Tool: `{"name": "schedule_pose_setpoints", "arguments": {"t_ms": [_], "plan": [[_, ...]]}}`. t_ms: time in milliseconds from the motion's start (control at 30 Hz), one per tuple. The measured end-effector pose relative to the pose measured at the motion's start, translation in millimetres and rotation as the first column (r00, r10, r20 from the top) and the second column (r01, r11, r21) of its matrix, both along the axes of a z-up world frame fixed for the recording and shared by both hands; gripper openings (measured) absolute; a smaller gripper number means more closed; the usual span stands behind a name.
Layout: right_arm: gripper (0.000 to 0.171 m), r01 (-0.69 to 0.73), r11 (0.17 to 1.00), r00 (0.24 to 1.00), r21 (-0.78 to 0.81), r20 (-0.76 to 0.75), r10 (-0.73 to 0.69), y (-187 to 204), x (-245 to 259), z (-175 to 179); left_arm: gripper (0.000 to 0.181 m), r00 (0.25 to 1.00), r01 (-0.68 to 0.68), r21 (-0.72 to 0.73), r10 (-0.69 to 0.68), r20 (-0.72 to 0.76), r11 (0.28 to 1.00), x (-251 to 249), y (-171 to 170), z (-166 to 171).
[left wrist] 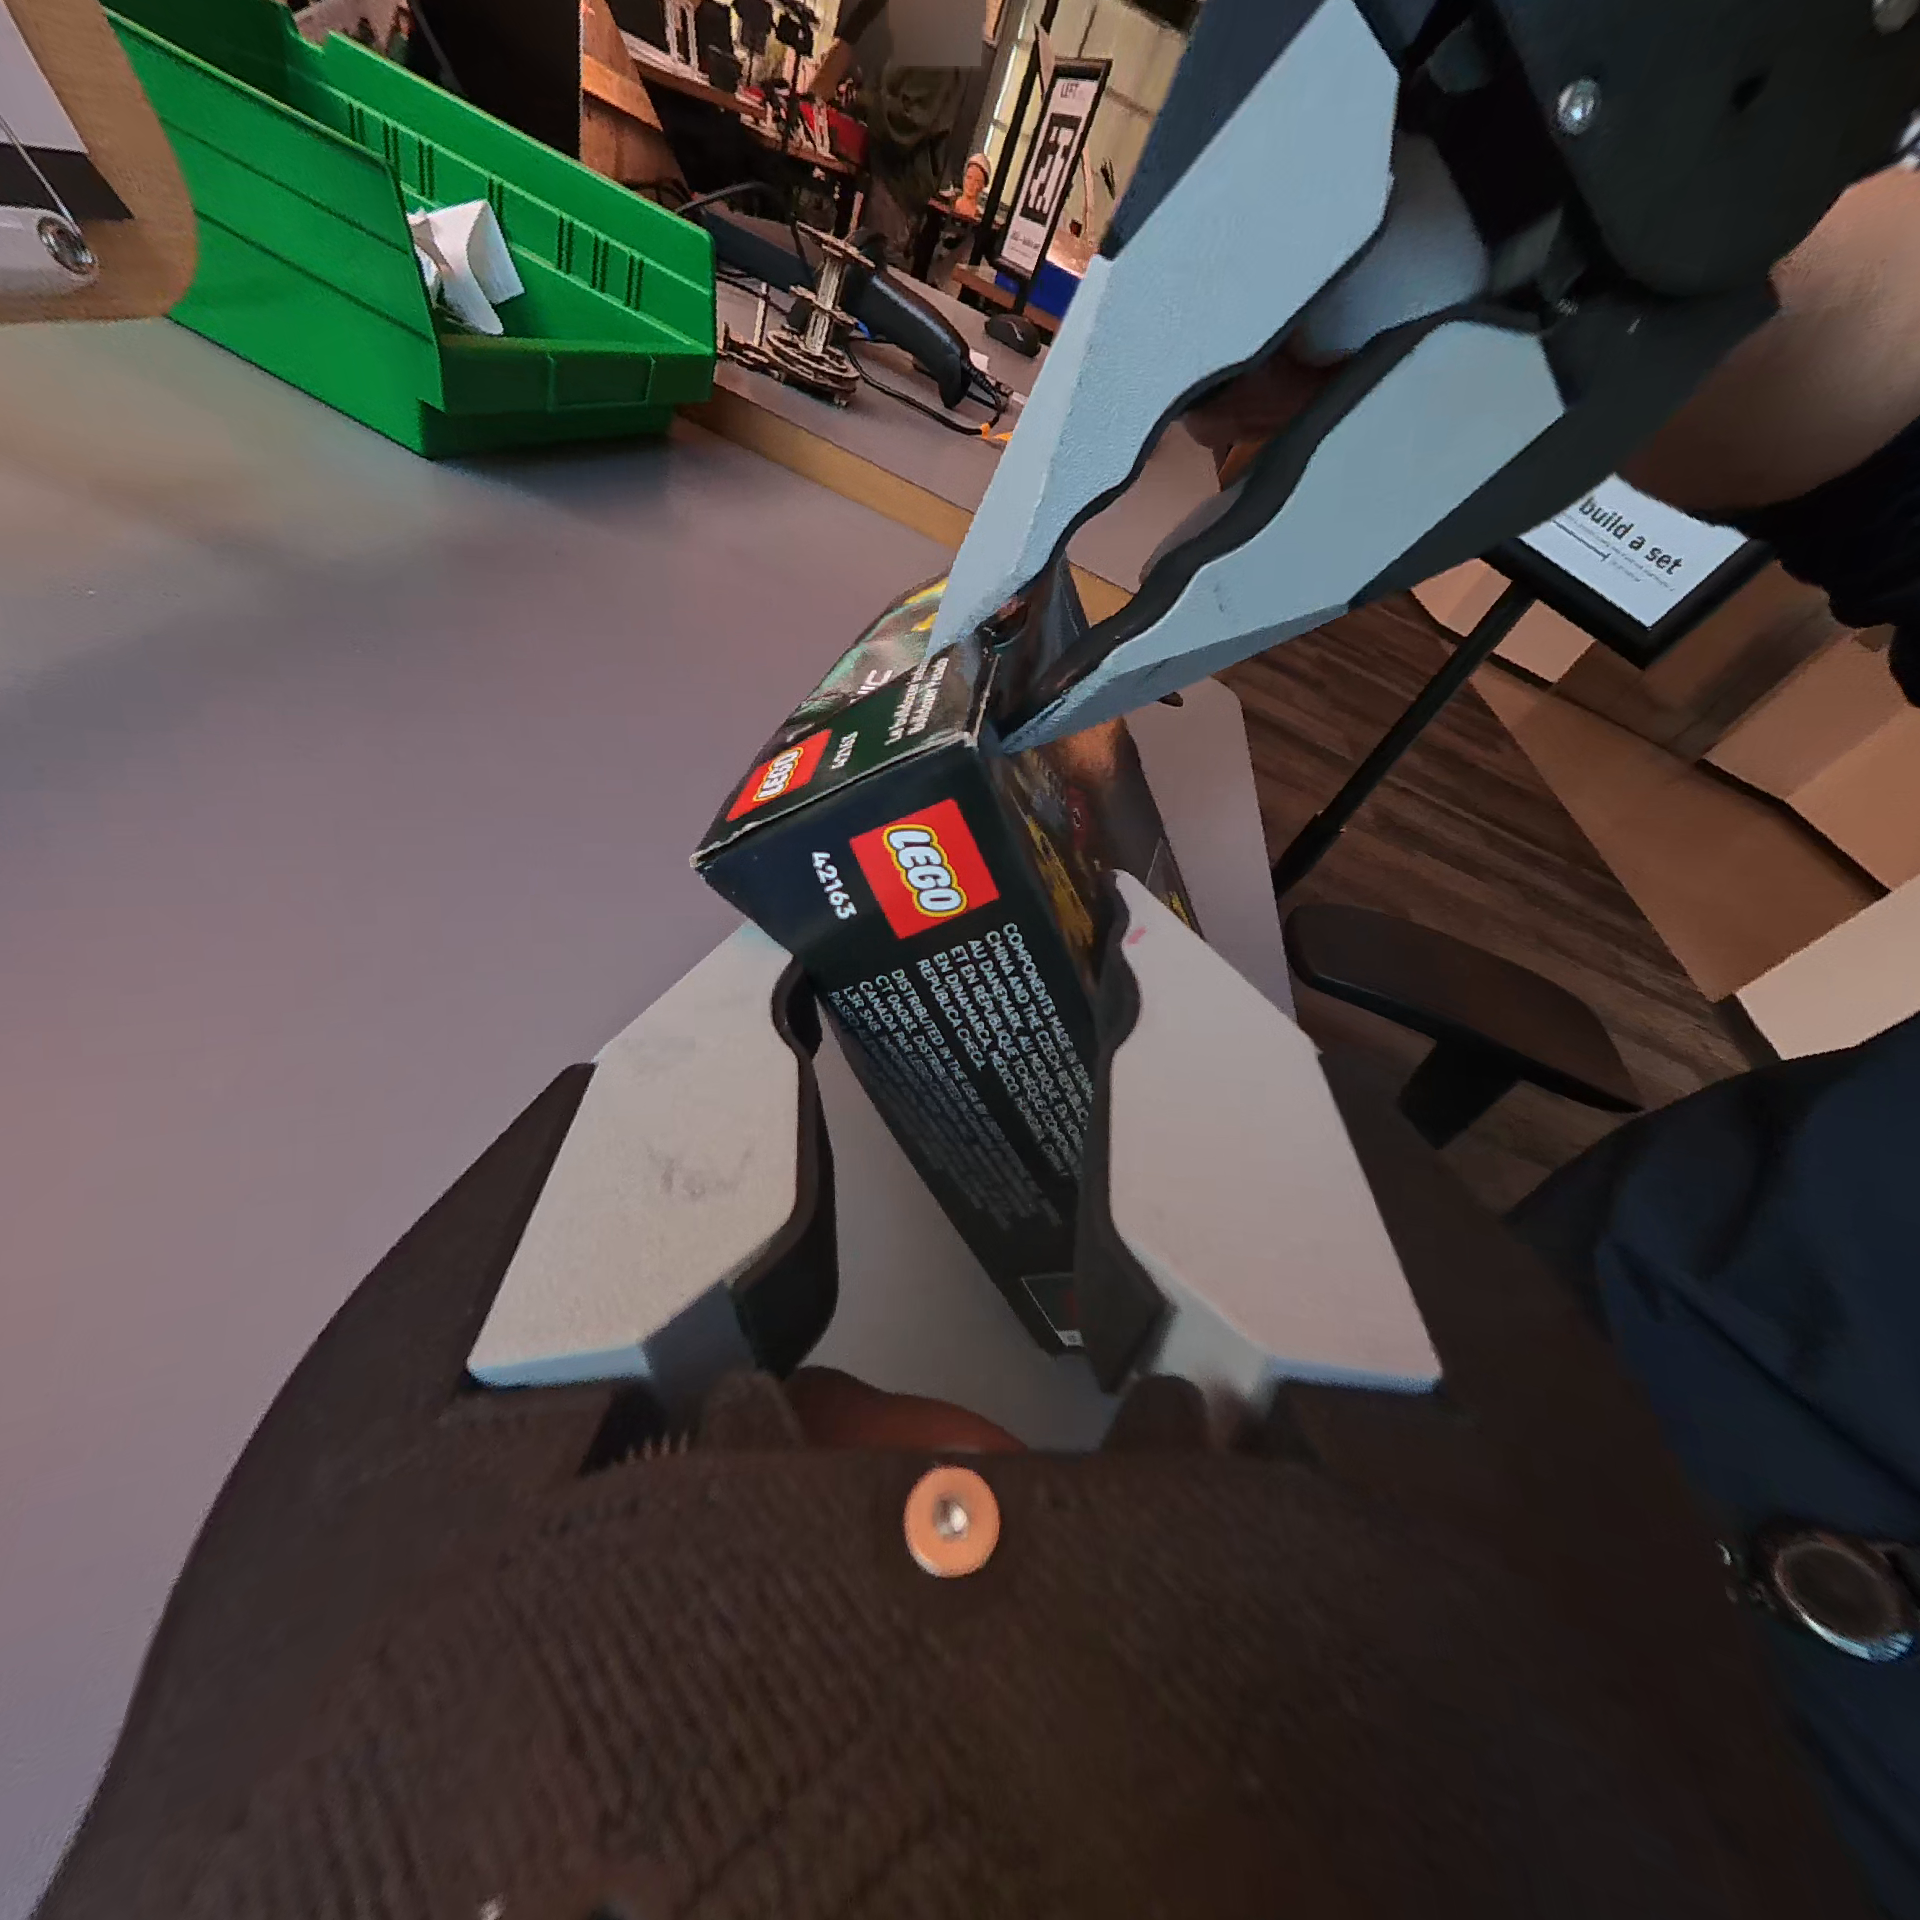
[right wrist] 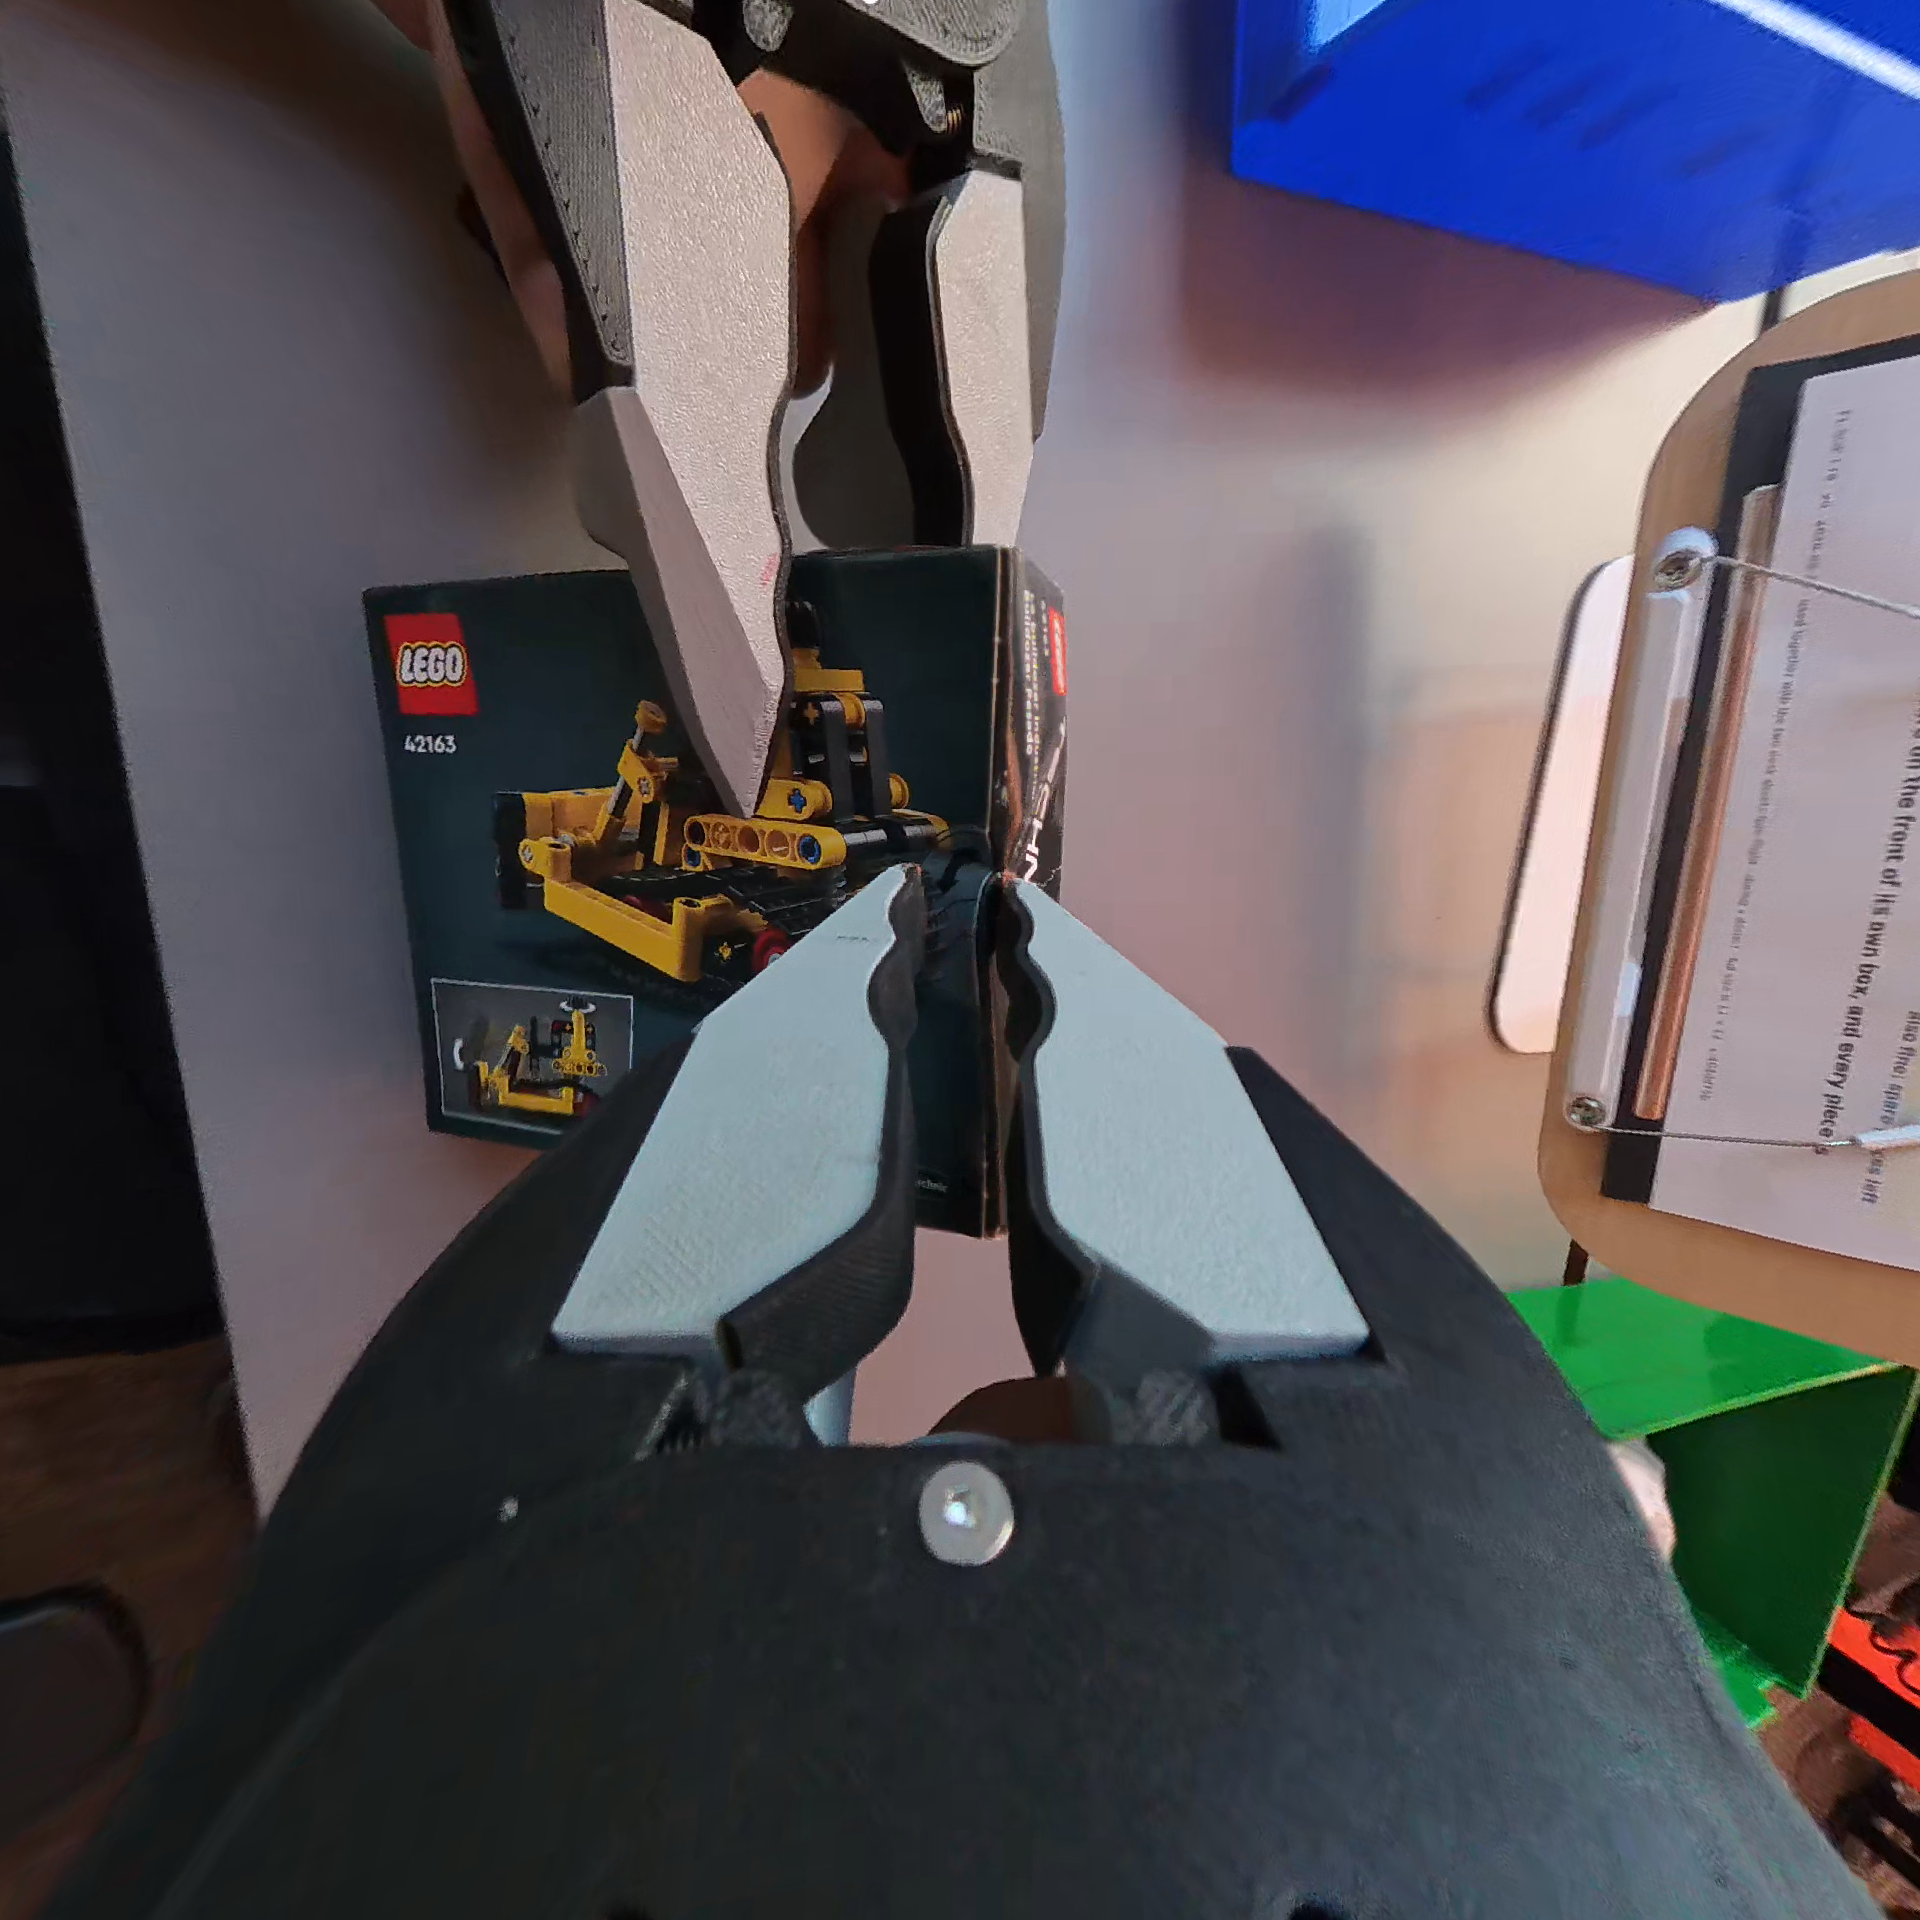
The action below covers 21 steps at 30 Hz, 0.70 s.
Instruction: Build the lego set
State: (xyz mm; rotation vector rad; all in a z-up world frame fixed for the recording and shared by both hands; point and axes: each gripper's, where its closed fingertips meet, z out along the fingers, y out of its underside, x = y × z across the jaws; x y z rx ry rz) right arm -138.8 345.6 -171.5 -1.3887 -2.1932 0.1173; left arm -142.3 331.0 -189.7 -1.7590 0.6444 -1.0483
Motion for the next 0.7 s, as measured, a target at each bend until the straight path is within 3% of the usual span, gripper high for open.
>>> {"name": "schedule_pose_setpoints", "arguments": {"t_ms": [167,433,567,700], "plan": [[0.009,0.042,0.997,0.994,0.059,-0.104,-0.035,5.1,-5.3,1.8,0.049,0.999,-0.037,0.005,0.037,0.003,0.999,-4.6,4.8,1.2],[0.007,0.249,0.930,0.915,-0.272,-0.250,-0.318,13.0,-13.7,2.8,0.049,0.997,-0.079,-0.009,0.079,0.006,0.997,-9.2,11.0,-0.6],[0.008,0.171,0.977,0.956,-0.125,-0.218,-0.195,9.4,-12.2,5.8,0.050,0.998,-0.065,0.021,0.065,0.002,0.998,-7.9,7.8,2.1],[0.013,0.117,0.977,0.983,-0.177,-0.120,-0.139,4.7,-6.2,12.8,0.050,0.999,-0.049,0.047,0.049,0.001,0.998,-4.6,5.6,5.2]]}}
